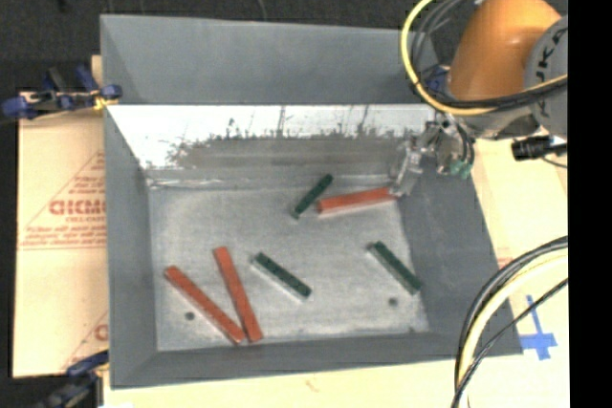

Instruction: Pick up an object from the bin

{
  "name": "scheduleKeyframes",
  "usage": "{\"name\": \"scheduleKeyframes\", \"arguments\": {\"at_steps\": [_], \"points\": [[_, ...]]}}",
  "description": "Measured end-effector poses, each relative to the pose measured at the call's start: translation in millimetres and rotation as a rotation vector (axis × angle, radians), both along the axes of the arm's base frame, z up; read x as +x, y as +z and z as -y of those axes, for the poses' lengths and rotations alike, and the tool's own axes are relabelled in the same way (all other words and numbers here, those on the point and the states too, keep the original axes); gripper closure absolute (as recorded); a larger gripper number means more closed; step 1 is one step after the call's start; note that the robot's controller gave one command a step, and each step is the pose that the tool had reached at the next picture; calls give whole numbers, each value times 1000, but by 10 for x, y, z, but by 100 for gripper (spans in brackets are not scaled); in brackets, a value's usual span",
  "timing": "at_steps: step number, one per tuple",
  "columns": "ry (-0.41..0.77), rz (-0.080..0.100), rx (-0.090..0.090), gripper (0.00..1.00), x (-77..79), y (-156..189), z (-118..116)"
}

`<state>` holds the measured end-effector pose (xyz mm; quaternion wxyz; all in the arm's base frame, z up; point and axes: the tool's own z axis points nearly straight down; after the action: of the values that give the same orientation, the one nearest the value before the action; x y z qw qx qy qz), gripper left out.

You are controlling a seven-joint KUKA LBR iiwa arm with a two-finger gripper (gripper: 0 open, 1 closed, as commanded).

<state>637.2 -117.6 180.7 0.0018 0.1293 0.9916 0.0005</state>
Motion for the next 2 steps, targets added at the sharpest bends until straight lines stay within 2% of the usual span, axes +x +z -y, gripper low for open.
{"name": "scheduleKeyframes", "arguments": {"at_steps": [1,2], "points": [[-1,3,0,100,-2,-9,4],[169,0,-3,0,-125,-357,-341]]}}
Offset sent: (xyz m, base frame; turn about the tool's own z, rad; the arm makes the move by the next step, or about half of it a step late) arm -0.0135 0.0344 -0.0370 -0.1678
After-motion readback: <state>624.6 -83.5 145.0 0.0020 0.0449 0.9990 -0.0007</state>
